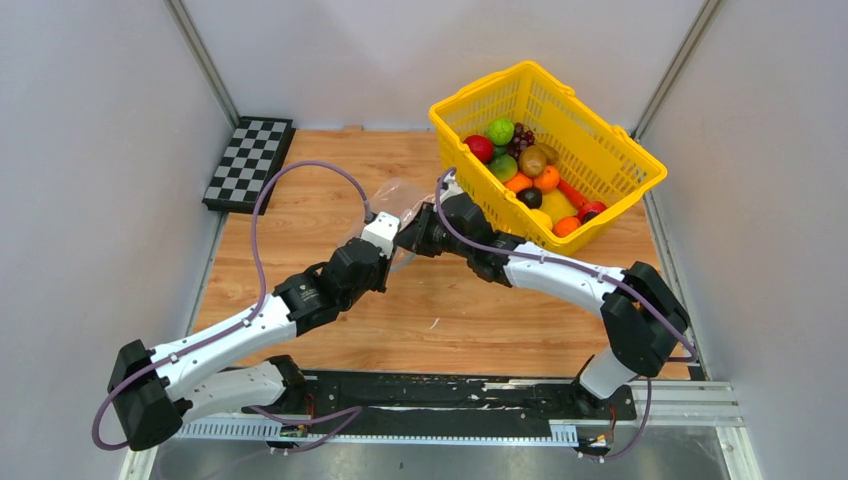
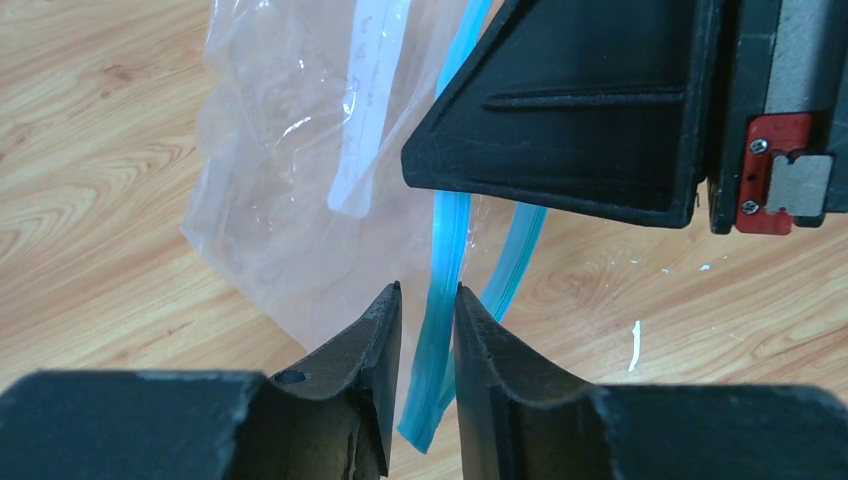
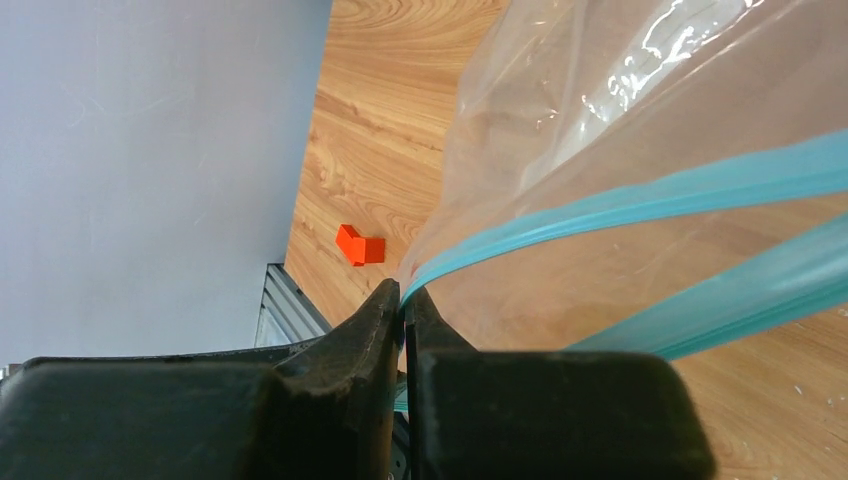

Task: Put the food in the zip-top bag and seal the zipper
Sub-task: Pick up the zipper food storage bag at the center of the board.

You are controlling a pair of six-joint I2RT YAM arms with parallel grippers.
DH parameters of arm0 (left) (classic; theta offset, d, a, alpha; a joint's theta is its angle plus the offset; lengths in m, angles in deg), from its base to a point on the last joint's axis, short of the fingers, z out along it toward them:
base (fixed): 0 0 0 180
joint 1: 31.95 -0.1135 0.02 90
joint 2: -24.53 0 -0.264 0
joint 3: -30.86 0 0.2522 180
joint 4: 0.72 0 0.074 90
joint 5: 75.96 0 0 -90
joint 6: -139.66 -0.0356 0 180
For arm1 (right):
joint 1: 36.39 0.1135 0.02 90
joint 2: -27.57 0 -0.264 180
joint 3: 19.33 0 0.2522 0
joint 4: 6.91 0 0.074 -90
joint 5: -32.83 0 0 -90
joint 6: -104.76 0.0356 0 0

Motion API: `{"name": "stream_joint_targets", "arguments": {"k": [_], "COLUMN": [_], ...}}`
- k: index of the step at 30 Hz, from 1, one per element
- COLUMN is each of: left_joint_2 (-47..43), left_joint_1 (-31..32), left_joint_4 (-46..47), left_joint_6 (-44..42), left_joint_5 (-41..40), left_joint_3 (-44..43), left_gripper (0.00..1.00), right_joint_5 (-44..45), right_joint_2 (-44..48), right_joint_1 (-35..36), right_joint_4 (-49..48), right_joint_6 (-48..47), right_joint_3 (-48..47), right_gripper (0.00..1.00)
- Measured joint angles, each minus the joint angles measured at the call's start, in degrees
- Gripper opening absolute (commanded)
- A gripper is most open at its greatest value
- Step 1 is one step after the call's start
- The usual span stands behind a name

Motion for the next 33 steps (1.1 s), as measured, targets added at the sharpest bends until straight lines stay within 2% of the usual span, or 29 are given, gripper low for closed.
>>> {"name": "stream_joint_targets", "arguments": {"k": [3,6,9,14,18,21,24,28,33], "left_joint_2": [0.0,0.1,0.6,1.8,1.8,1.8,1.8,1.6,0.0], "left_joint_1": [0.0,0.0,0.3,0.4,0.4,0.4,0.4,0.4,0.4], "left_joint_4": [0.0,0.1,0.2,0.2,0.2,0.2,0.2,0.3,0.6], "left_joint_6": [-0.1,-0.4,-0.9,-1.8,-2.1,-2.0,-1.4,0.2,2.5], "left_joint_5": [0.0,0.0,-0.1,-1.5,-2.7,-3.5,-4.8,-6.1,-6.9], "left_joint_3": [0.0,0.0,0.0,0.0,0.0,0.0,0.0,0.1,0.7], "left_gripper": [0.4,0.4,0.36,0.2,0.05,0.0,0.0,0.0,0.0], "right_joint_5": [-0.2,-0.6,-1.1,-1.9,-2.7,-4.7,-7.4,-10.5,-10.6], "right_joint_2": [0.0,0.0,0.0,0.0,-0.1,-0.5,-0.8,-0.4,4.9], "right_joint_1": [0.0,0.0,0.0,0.0,-0.2,-0.6,-1.3,-2.0,-2.2], "right_joint_4": [0.5,0.6,0.6,0.8,1.0,1.0,0.9,1.3,3.4], "right_joint_6": [-0.4,-0.5,-0.4,-0.5,-1.0,-1.9,-3.3,-6.9,-10.9], "right_joint_3": [-0.8,-1.5,-1.7,-2.1,-2.3,-3.0,-3.3,-3.3,-2.0], "right_gripper": [0.07,0.07,0.07,0.08,0.19,0.33,0.49,0.53,0.51]}}
